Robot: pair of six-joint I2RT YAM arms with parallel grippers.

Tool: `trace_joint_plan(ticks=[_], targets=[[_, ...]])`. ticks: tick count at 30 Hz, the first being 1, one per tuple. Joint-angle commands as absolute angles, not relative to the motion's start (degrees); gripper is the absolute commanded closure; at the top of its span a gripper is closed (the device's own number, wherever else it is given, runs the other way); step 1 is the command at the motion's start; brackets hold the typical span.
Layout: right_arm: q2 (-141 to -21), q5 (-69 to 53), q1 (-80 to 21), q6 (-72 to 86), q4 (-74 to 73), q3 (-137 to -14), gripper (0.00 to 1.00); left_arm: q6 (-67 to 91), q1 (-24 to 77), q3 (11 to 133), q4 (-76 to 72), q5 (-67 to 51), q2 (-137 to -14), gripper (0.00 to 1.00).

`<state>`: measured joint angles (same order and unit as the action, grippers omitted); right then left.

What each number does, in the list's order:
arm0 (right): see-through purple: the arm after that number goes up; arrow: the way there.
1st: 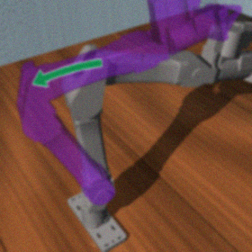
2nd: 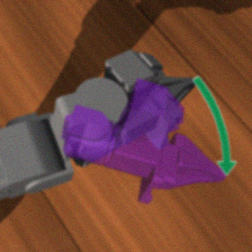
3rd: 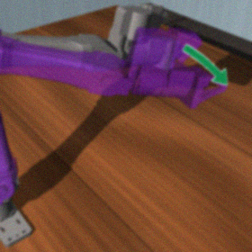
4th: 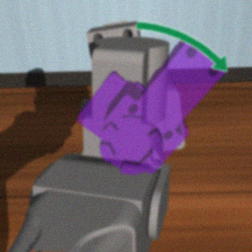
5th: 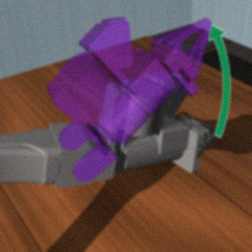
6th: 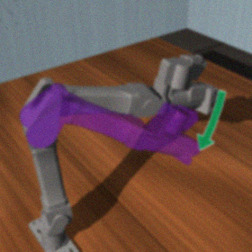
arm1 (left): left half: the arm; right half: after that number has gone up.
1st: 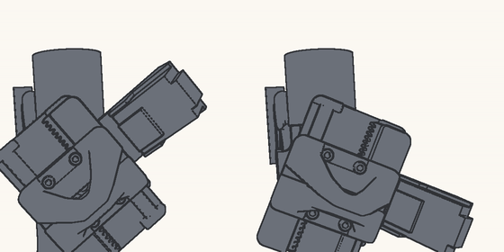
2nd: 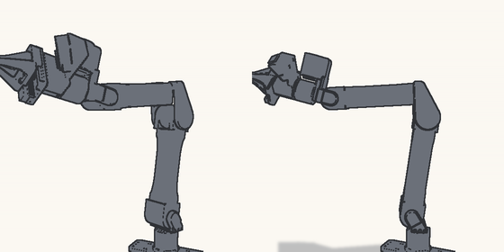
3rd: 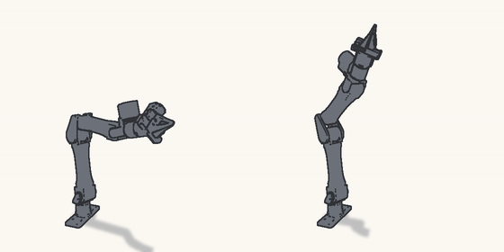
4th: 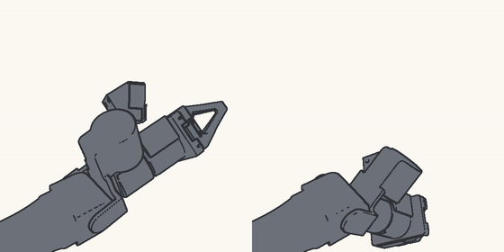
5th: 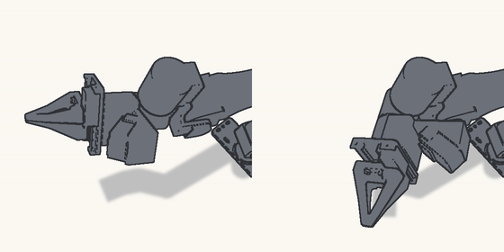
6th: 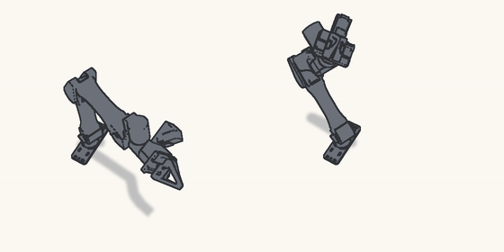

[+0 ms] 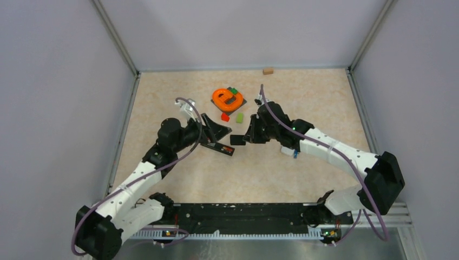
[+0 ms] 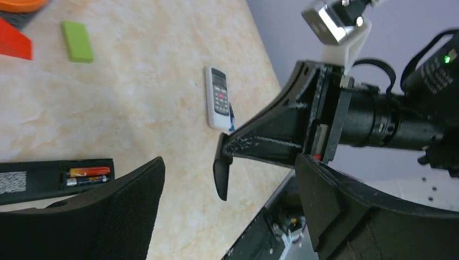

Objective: Load the batteries into the remote control
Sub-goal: Turn over the battery cover.

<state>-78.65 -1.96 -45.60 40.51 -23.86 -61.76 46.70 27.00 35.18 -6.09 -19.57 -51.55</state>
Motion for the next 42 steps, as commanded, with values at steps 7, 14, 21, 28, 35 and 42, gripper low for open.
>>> trace_joint_plan(ticks=[7, 14, 21, 28, 35, 42], targets=[[-77.86, -4.66, -45.19, 39.91, -25.21, -66.58, 1.0, 44.05, 27.19, 37.39, -14.78, -35.99, -58.45, 0.41], [-78.29, -5.62, -45.22, 40.11, -24.49, -66.84, 1.0, 45.46, 27.21, 37.4, -17.67, -41.27, -60.89, 0.73], [-78.07, -5.2, -45.13, 40.22, -24.34, -67.47, 1.0, 43.8, 27.24, 38.44, -16.17, -41.93, -62.65, 0.72], [-76.88, -5.36, -44.55, 40.57, -24.86, -66.98, 0.84, 37.29, 27.24, 40.29, -13.49, -38.68, -62.37, 1.0], [-67.65, -14.52, -35.97, 50.14, -22.76, -61.49, 0.21, 19.11, 27.19, 40.97, -22.47, -30.35, -60.78, 1.0], [-62.72, -21.69, -30.01, 69.18, -14.73, -59.22, 0.21, -6.3, 27.98, 39.66, -38.46, -33.73, -63.47, 1.0]])
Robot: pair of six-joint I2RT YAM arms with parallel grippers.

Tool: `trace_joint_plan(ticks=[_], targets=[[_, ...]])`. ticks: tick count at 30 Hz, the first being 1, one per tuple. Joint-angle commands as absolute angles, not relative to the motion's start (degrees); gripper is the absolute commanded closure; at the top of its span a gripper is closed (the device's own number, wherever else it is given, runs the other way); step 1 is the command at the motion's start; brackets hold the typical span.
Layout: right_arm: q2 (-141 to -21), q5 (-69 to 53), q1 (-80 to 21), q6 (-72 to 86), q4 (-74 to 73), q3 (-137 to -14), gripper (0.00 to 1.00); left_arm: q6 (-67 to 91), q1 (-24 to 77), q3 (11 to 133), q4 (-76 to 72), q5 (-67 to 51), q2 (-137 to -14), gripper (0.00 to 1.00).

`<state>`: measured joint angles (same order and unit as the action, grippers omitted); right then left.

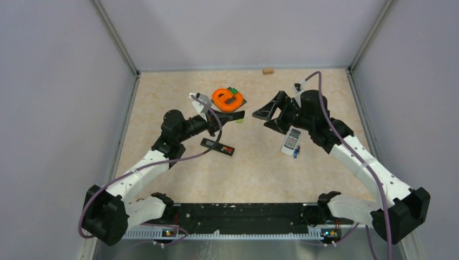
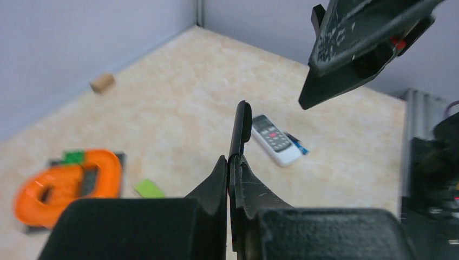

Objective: Load the batteries into the remote control
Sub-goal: Turn over the battery cover.

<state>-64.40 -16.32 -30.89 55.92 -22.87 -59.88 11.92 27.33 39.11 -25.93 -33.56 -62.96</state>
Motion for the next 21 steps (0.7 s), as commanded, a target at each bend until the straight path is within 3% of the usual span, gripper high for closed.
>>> trace_joint_plan(ticks=[1, 12, 21], targets=[[-63.17, -22.25, -30.0, 72.16, -12.58, -58.9, 0.22, -9.19, 28.02, 40.33, -39.06, -33.88, -63.81, 1.0], [-70.41, -22.86, -30.1, 91.64, 1.96, -61.48, 0.3, -42.16, 30.83, 46.68, -34.43, -37.08, -66.71, 1.0], [-72.45, -25.22, -30.06, 96.26, 8.53, -59.55, 0.6, -51.87, 33.13, 46.12, -32.82, -36.36, -66.13, 0.99]])
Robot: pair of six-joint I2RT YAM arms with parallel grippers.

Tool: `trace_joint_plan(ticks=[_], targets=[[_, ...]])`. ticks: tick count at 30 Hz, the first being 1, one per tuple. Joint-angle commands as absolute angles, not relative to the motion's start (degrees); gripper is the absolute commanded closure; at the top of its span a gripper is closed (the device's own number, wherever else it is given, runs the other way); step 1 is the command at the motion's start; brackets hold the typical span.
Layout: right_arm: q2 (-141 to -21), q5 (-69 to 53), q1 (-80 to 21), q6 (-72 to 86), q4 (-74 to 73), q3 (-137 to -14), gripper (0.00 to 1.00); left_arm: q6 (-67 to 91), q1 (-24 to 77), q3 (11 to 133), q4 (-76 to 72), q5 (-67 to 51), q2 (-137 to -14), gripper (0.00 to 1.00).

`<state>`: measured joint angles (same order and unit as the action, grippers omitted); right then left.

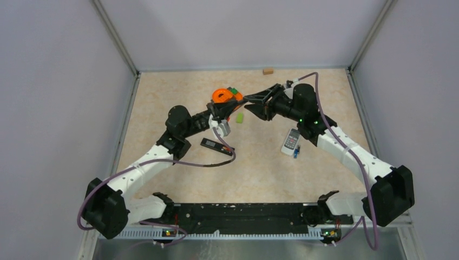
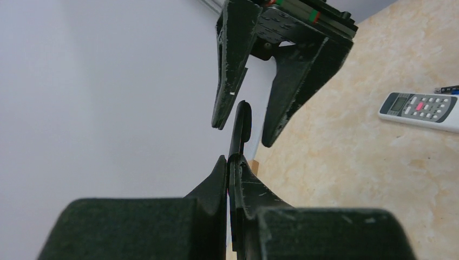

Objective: Load the batteries into the remote control
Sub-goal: Turn over the battery cover.

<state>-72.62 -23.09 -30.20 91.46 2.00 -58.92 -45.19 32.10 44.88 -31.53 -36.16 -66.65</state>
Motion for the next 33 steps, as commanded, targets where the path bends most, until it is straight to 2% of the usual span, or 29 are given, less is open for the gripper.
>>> trace_joint_plan(ticks=[1, 5, 8, 11, 13, 15, 16, 17, 23, 27, 30, 33], targets=[[-72.3, -25.11, -30.09, 96.66, 8.94, -59.16, 0.63, -52.27, 33.43, 45.88, -33.26, -36.09, -66.11, 0.98], [-72.25, -24.94, -30.06, 98.11, 11.77, -57.75, 0.77, -52.72, 34.28, 44.91, -34.66, -35.38, -66.25, 0.93], [-72.36, -24.85, -30.06, 98.85, 12.3, -57.2, 0.98, -52.61, 35.07, 43.56, -36.41, -34.06, -66.06, 0.89], [-72.01, -24.04, -30.1, 98.0, 11.44, -57.03, 1.0, -51.97, 35.39, 42.82, -36.77, -33.01, -66.01, 0.81], [-71.72, -23.62, -30.06, 97.66, 11.67, -56.48, 1.0, -50.42, 35.57, 41.81, -38.56, -31.65, -65.97, 0.6], [-71.51, -22.97, -30.06, 97.47, 12.47, -55.77, 1.0, -44.06, 35.87, 40.07, -44.51, -26.99, -65.84, 0.29], [-71.41, -22.35, -30.06, 97.04, 12.92, -55.54, 1.0, -35.89, 35.95, 39.4, -48.43, -23.37, -65.68, 0.05], [-71.38, -21.76, -30.06, 96.52, 13.04, -55.43, 1.0, -31.18, 35.99, 39.38, -49.22, -20.41, -65.26, 0.02], [-70.78, -16.72, -29.98, 89.59, 13.72, -55.2, 1.0, -0.19, 35.98, 43.03, -33.46, -10.92, -60.09, 0.01], [-69.1, -13.7, -29.97, 83.29, 16.22, -53.18, 1.0, 22.32, 35.85, 45.95, -23.13, -9.23, -57.36, 0.01], [-67.18, -12.28, -30.03, 77.67, 20.8, -51.2, 1.0, 37.43, 35.62, 48.54, -16.25, -12.46, -57.26, 0.01], [-65.21, -12.57, -30.05, 74.19, 27.97, -48.36, 1.0, 55.62, 35.02, 48.37, -17.67, -16.17, -58.5, 0.01]])
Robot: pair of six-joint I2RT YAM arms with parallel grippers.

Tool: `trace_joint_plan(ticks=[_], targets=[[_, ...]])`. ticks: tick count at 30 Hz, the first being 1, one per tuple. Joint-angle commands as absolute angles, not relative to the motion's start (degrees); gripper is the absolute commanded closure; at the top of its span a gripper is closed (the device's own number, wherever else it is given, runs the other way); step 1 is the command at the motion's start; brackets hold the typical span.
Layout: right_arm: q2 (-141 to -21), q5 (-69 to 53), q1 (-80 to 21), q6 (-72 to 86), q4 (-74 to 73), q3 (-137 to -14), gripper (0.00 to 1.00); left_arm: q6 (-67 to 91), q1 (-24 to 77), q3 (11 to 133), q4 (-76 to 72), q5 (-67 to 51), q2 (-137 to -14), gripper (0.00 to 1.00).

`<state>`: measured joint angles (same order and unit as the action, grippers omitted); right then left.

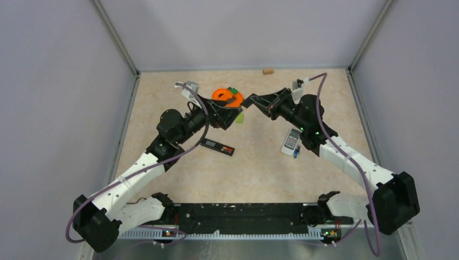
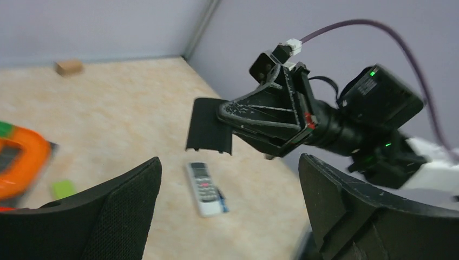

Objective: Load the batteries into the remote control
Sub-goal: Turn over the battery cover.

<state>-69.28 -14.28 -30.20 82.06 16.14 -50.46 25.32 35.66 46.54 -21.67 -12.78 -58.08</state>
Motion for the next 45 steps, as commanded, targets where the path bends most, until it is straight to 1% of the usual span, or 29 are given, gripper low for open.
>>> trace_joint_plan(ticks=[1, 3, 7, 10, 12, 14, 16, 18, 20, 22, 26, 28, 29, 30, 31, 32, 33, 35, 36, 37, 39, 45], targets=[[-64.73, -13.27, -30.05, 73.63, 30.81, -47.4, 1.0, 60.91, 34.77, 48.21, -18.81, -17.33, -59.21, 0.02], [-64.14, -15.27, -30.03, 73.37, 35.28, -46.11, 1.0, 70.95, 34.45, 46.39, -25.81, -20.38, -62.01, 0.07], [-63.38, -18.0, -30.06, 74.0, 40.57, -44.31, 1.0, 87.6, 34.41, 43.07, -46.57, -23.27, -68.0, 0.19], [-62.89, -18.27, -30.15, 74.02, 42.9, -43.2, 1.0, 93.86, 34.44, 44.34, -52.54, -25.25, -71.81, 0.31], [-63.01, -18.57, -30.15, 74.17, 43.65, -42.87, 1.0, 96.03, 34.49, 44.63, -54.64, -25.07, -73.07, 0.38], [-63.22, -18.87, -30.23, 74.14, 44.53, -42.41, 1.0, 97.39, 34.52, 44.1, -57.46, -23.77, -73.34, 0.43], [-63.46, -18.88, -30.29, 74.33, 44.68, -42.13, 1.0, 97.34, 34.47, 44.16, -57.26, -22.89, -73.0, 0.47], [-63.73, -19.13, -30.23, 74.62, 45.16, -41.87, 1.0, 96.77, 34.54, 44.3, -56.64, -22.39, -72.72, 0.54], [-64.14, -19.41, -30.32, 75.02, 45.95, -41.68, 1.0, 96.46, 34.53, 44.49, -56.03, -22.16, -72.73, 0.63], [-64.34, -19.51, -30.32, 75.28, 46.21, -41.66, 1.0, 96.55, 34.49, 44.74, -56.05, -22.74, -73.29, 0.77], [-64.51, -20.14, -30.32, 74.77, 44.93, -42.07, 1.0, 96.03, 34.44, 44.9, -56.41, -23.51, -74.2, 1.0], [-64.32, -20.65, -30.32, 73.88, 43.04, -42.23, 1.0, 93.74, 34.29, 45.01, -55.65, -24.18, -74.15, 1.0], [-64.1, -21.19, -30.34, 73.03, 41.26, -42.5, 0.96, 92.06, 34.03, 45.2, -54.56, -25.03, -73.97, 1.0], [-63.63, -21.6, -30.33, 71.42, 38.48, -42.68, 0.86, 89.91, 33.52, 45.48, -52.92, -26.54, -73.77, 1.0], [-62.77, -21.96, -30.32, 69.23, 34.84, -42.97, 0.68, 87.18, 32.9, 45.77, -50.88, -28.39, -73.46, 1.0], [-61.71, -22.08, -30.29, 66.74, 30.68, -43.53, 0.39, 84.33, 32.07, 45.96, -48.75, -30.64, -73.19, 1.0], [-60.33, -21.65, -30.24, 63.76, 25.68, -44.0, 0.26, 80.9, 31.02, 46.23, -46.03, -33.48, -72.85, 1.0], [-57.77, -19.96, -30.09, 57.58, 16.9, -45.02, 0.11, 73.44, 28.92, 46.78, -39.7, -39.86, -72.2, 1.0], [-56.77, -19.72, -30.02, 54.6, 14.05, -45.22, 0.07, 69.29, 28.13, 47.15, -35.94, -43.01, -71.87, 1.0], [-55.94, -19.8, -29.98, 52.21, 11.63, -45.45, 0.05, 65.65, 27.44, 47.69, -32.44, -45.95, -71.46, 1.0], [-55.67, -21.59, -29.88, 48.13, 9.09, -46.01, 0.05, 60.06, 26.39, 48.14, -26.27, -50.69, -71.0, 1.0], [-58.76, -34.87, -29.91, 41.28, 8.58, -46.43, 0.1, 57.21, 24.79, 48.03, -27.4, -63.38, -70.41, 1.0]])
